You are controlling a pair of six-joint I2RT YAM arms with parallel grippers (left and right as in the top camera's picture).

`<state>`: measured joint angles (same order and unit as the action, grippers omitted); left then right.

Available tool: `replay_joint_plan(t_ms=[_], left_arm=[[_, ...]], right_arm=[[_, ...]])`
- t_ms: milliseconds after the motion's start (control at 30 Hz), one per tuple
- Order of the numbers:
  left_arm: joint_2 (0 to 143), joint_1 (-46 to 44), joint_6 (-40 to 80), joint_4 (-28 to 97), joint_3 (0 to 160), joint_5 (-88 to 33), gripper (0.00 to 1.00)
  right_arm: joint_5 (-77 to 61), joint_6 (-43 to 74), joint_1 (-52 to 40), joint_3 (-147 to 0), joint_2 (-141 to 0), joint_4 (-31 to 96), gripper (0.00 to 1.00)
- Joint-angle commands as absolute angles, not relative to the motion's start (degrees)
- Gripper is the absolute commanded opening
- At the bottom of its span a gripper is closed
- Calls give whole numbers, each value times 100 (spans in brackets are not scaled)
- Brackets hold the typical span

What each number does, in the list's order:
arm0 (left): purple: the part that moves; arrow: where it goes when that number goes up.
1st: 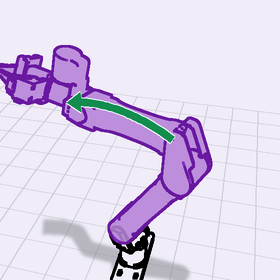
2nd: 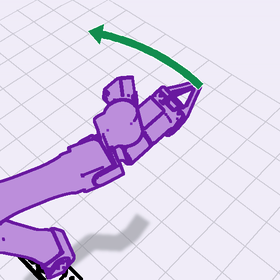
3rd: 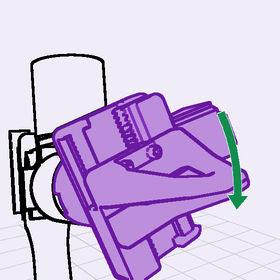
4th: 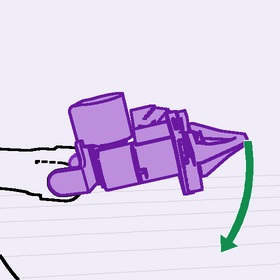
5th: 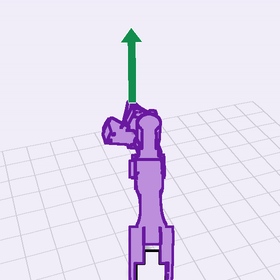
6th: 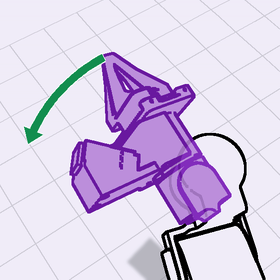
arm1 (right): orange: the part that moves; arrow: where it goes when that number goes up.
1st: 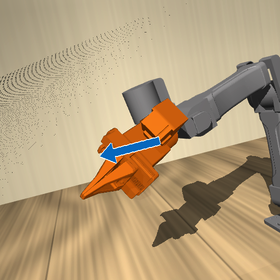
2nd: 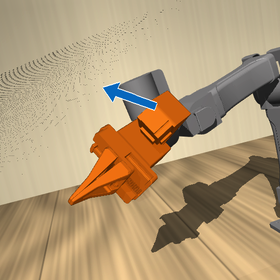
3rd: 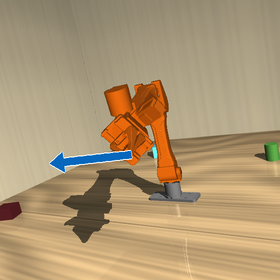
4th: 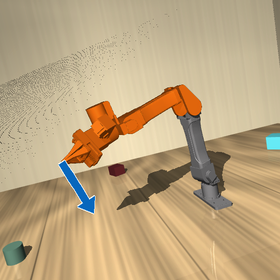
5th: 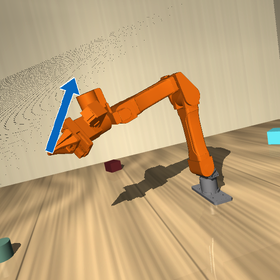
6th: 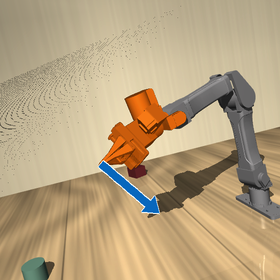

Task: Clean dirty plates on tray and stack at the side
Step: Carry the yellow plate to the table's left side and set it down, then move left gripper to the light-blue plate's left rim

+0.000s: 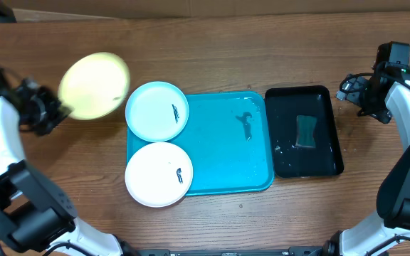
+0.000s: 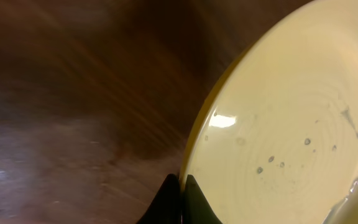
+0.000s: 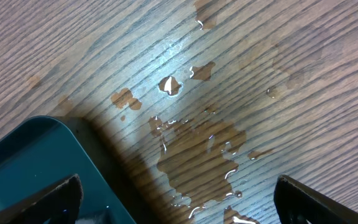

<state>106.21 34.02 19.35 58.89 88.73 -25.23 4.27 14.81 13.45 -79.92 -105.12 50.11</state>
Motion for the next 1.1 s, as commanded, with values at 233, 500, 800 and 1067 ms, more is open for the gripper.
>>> replay_joint_plan(t_ms=[233,500,800,1067], left_arm=[[10661,3664,2729,4427,7557,-832,4],[10661,3531,2727,3653,6934,-832,9],[10584,3437,2591,4073,7279,-2099,64],[9810,2412,2185,4591,7336,-1909,62]], right_arm=[[419,1505,1352,-8097,-10427,4976,100],[419,1505,1354,-8097,-10427,4976,100],[419,1507,1354,-8097,-10427,4976,100],[419,1505,1354,-8097,-10427,4976,100]])
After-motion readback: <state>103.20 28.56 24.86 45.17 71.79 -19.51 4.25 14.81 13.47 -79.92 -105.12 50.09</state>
